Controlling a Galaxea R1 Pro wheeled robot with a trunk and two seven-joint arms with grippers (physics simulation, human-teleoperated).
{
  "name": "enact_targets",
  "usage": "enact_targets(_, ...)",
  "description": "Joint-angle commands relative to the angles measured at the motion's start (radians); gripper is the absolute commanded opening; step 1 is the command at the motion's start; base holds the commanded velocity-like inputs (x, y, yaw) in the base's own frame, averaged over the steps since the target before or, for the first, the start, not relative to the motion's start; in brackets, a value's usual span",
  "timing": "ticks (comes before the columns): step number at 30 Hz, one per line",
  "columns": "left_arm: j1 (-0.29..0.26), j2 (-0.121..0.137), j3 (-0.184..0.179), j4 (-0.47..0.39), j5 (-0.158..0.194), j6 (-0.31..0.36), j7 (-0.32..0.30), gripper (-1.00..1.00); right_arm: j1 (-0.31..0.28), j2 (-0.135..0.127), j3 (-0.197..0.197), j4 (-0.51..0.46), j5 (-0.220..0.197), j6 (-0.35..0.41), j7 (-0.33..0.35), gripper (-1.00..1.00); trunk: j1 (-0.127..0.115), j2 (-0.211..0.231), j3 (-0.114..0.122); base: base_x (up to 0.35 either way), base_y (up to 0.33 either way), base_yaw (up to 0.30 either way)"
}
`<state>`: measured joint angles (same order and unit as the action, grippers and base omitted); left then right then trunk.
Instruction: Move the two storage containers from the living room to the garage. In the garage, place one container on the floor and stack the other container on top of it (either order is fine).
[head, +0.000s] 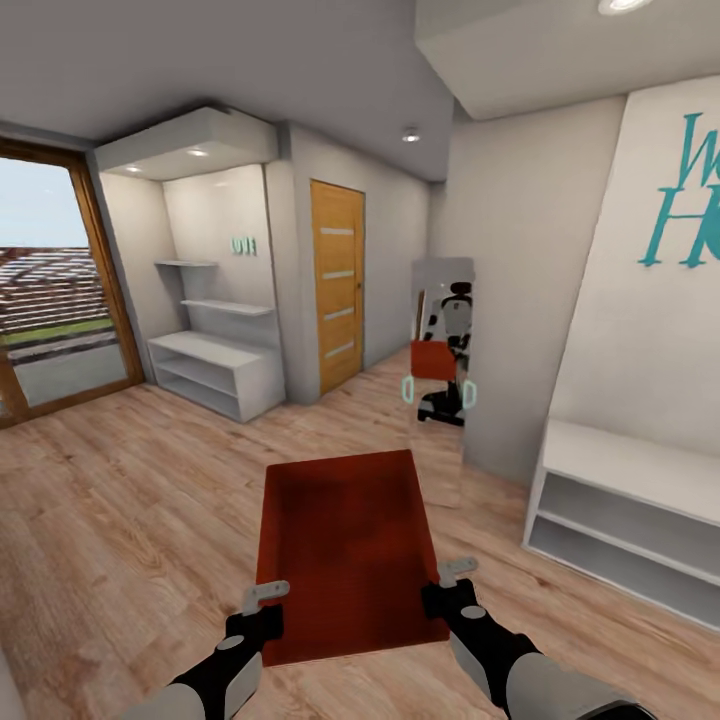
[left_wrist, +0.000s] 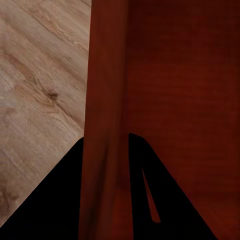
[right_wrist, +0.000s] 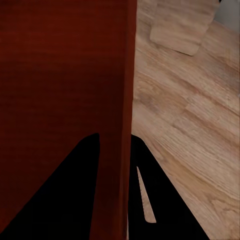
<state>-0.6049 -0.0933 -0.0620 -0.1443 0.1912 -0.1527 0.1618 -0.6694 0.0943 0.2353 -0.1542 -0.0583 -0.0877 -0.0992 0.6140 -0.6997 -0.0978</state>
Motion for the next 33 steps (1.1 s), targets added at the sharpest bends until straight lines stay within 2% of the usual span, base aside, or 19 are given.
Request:
enact_targets(1, -0.001, 0.0, 0.067, 0.003, 0.012, -0.005, 0.03, -1.0, -0.001, 0.007, -0.037, -0.014, -0.064, -0.083, 0.004, -1.0, 0.001, -0.001, -0.002, 0.322, 0.0, 0.171)
enact_targets(22, -0.001, 0.0, 0.067, 0.003, 0.012, -0.005, 0.03, -1.0, -0.001, 0.007, -0.037, -0.014, -0.064, -0.084, 0.004, -1.0, 0.001, -0.001, -0.002, 0.322, 0.0, 0.016)
enact_targets(33, -0.001, 0.0, 0.067, 0.003, 0.012, -0.005, 0.03, -1.0, -0.001, 0.007, -0.037, -0.014, -0.064, -0.084, 0.004, -1.0, 0.001, -0.001, 0.003, 0.322, 0.0, 0.231)
